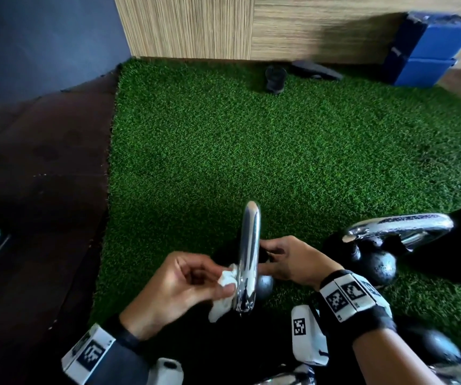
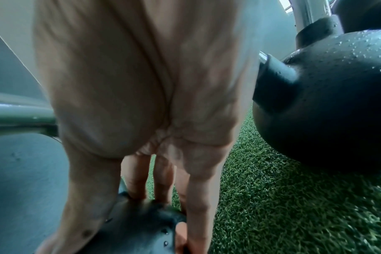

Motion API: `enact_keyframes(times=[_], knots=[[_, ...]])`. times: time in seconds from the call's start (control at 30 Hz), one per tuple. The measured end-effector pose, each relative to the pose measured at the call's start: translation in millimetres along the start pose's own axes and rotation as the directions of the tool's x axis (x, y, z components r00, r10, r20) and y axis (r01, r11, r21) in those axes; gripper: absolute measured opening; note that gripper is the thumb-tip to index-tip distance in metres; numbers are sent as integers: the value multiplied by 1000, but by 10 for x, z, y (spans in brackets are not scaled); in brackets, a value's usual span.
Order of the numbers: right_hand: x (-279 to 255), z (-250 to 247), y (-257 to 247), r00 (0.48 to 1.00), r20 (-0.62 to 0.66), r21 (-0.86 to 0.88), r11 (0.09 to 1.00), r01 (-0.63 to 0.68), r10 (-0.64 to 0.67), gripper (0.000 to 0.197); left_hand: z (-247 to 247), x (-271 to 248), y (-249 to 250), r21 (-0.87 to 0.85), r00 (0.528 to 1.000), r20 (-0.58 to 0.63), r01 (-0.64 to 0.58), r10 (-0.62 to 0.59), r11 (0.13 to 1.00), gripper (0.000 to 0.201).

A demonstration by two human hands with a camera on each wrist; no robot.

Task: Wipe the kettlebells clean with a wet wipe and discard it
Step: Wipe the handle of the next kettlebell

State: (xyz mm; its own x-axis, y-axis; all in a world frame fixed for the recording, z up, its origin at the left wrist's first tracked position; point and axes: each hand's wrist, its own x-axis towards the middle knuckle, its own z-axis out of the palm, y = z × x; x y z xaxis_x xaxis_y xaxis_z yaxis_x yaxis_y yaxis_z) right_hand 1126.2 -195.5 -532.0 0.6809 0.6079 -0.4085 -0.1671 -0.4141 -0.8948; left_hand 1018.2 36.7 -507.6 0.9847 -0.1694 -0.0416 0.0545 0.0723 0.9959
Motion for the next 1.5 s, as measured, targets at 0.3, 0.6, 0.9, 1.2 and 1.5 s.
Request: enact_keyframes(times=[0.3, 0.6, 0.9, 1.2, 1.5], knots=[[-53, 41, -65, 1000, -9, 65, 998, -15, 15, 49, -71, -192, -118, 219, 1000, 21, -18, 13, 976, 18], [-90, 71, -109, 995, -84, -73, 996, -58, 52, 54, -34, -182, -270, 263, 999, -24, 47, -43, 964, 23], [-670, 30, -1007, 770, -448, -501, 841, 204, -454, 29, -182, 154, 395, -130, 964, -253, 46, -78, 990, 40], [-714, 360, -1348, 710, -365, -409, 789, 458, -602, 47, -45, 356, 634, -264, 984, -128, 87, -124, 961, 68], [-592, 333, -1170, 700, -503, -310, 862, 402, -507, 21, -67, 273, 532, 181, 996, -80, -15, 30, 983, 37]])
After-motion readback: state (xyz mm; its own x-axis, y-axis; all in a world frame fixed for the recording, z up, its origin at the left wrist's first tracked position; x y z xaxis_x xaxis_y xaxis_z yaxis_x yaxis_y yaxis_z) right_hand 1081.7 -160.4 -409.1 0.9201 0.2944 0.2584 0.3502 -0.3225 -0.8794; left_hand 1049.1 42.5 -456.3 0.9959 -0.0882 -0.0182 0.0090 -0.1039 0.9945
